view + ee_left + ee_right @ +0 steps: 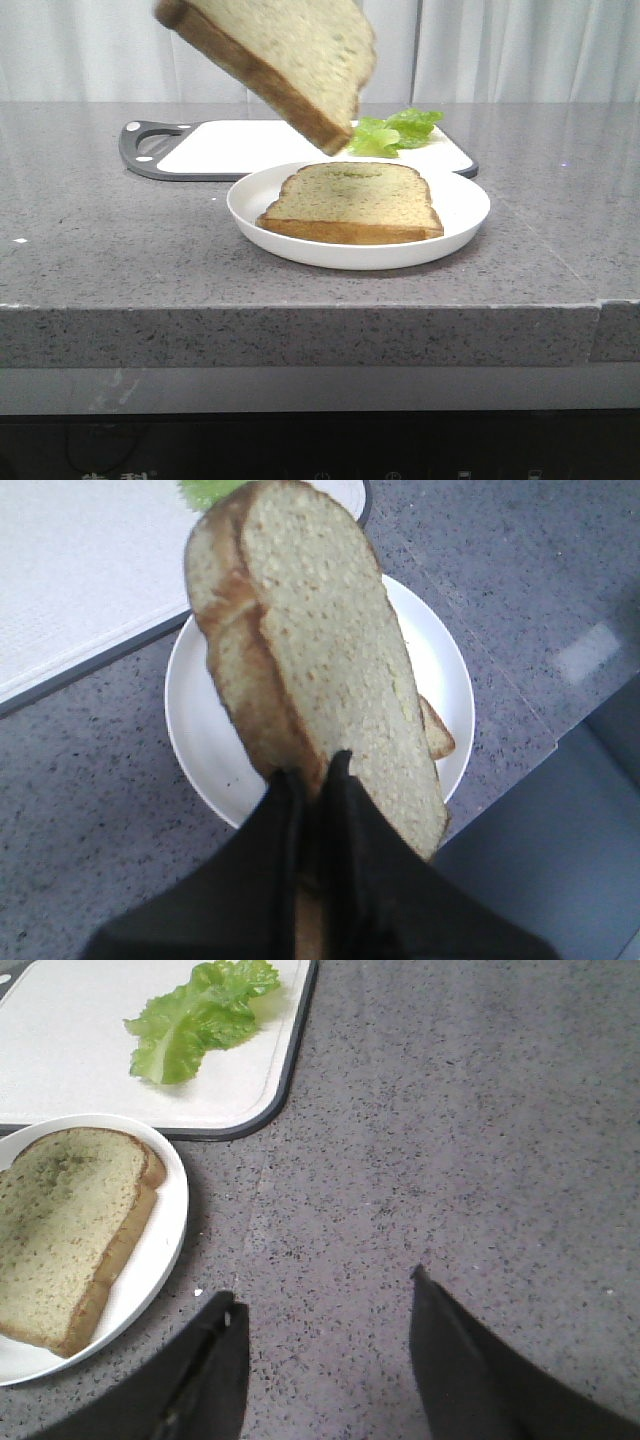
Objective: Left arm grabs bread, right arm adds lettuce
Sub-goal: 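Lift the top bread slice with the left gripper off the plate, then move the right gripper down over the lettuce leaf on the board, then grasp the lettuce leaf with the right gripper and lift it, then carry the lettuce over the bread slice and release it there, then withdraw the open right gripper away from the plate, then lower the held bread slice onto the lettuce with the left gripper and release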
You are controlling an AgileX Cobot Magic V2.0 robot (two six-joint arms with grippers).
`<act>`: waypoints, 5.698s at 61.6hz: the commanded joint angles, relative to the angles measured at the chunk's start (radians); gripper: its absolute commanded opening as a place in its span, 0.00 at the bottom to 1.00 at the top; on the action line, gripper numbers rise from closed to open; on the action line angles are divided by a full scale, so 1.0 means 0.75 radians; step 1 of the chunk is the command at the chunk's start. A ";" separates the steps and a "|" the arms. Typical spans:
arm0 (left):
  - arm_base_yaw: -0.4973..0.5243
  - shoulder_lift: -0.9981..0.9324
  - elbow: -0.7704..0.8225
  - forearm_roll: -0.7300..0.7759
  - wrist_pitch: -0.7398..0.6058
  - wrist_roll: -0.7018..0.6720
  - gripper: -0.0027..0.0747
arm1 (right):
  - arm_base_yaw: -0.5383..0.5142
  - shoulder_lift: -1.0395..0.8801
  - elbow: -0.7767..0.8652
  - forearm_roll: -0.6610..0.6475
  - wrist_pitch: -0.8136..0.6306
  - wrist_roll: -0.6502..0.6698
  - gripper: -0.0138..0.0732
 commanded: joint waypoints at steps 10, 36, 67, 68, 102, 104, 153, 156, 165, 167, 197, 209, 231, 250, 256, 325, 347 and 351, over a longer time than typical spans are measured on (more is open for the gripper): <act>0.155 -0.290 0.205 -0.006 -0.129 -0.031 0.01 | 0.046 0.304 -0.264 0.038 0.000 -0.018 0.61; 0.326 -0.546 0.429 -0.044 -0.152 -0.031 0.01 | 0.040 0.938 -0.781 0.404 0.133 -0.197 0.61; 0.326 -0.555 0.437 -0.044 -0.146 -0.031 0.01 | 0.015 1.438 -1.252 0.659 0.086 -0.307 0.61; 0.326 -0.555 0.437 -0.044 -0.146 -0.031 0.01 | 0.015 1.446 -1.259 0.659 0.082 -0.307 0.61; 0.326 -0.555 0.437 -0.044 -0.144 -0.031 0.01 | 0.029 1.573 -1.288 0.706 -0.148 -0.329 0.61; 0.326 -0.555 0.437 -0.044 -0.143 -0.031 0.01 | 0.032 1.577 -1.296 0.708 -0.147 -0.350 0.61; 0.326 -0.555 0.437 -0.027 -0.138 -0.031 0.01 | 0.063 1.559 -1.297 0.946 -0.161 -0.596 0.02; 0.326 -0.555 0.437 -0.025 -0.140 -0.031 0.01 | 0.062 1.542 -1.297 0.946 -0.141 -0.596 0.02; 0.326 -0.555 0.437 -0.014 -0.152 -0.031 0.01 | 0.062 1.444 -1.293 0.937 -0.062 -0.612 0.02; 0.326 -0.555 0.437 -0.011 -0.153 -0.031 0.01 | 0.062 1.416 -1.287 0.937 -0.045 -0.621 0.02; 0.326 -0.555 0.437 0.006 -0.162 -0.031 0.01 | 0.062 0.695 -0.574 1.252 -0.036 -0.943 0.02; 0.326 -0.555 0.437 0.006 -0.162 -0.031 0.01 | 0.063 0.674 -0.368 1.737 0.119 -1.242 0.02; 0.326 -0.555 0.443 0.006 -0.192 -0.031 0.01 | 0.063 0.844 -0.163 2.223 0.371 -1.564 0.02; 0.326 -0.555 0.443 0.013 -0.194 -0.031 0.01 | 0.063 1.013 -0.163 2.180 0.438 -1.564 0.06; 0.326 -0.555 0.443 0.016 -0.194 -0.031 0.01 | 0.062 1.013 -0.163 2.148 0.438 -1.567 0.21; 0.366 -0.066 0.052 -0.316 -0.199 0.215 0.01 | -0.069 0.145 -0.204 0.377 0.427 -0.477 0.60; 0.351 0.123 0.015 -1.068 -0.046 0.689 0.01 | -0.069 0.057 -0.212 0.324 0.468 -0.435 0.60; 0.342 0.156 0.015 -1.104 -0.020 0.701 0.01 | -0.069 0.058 -0.212 0.324 0.464 -0.435 0.60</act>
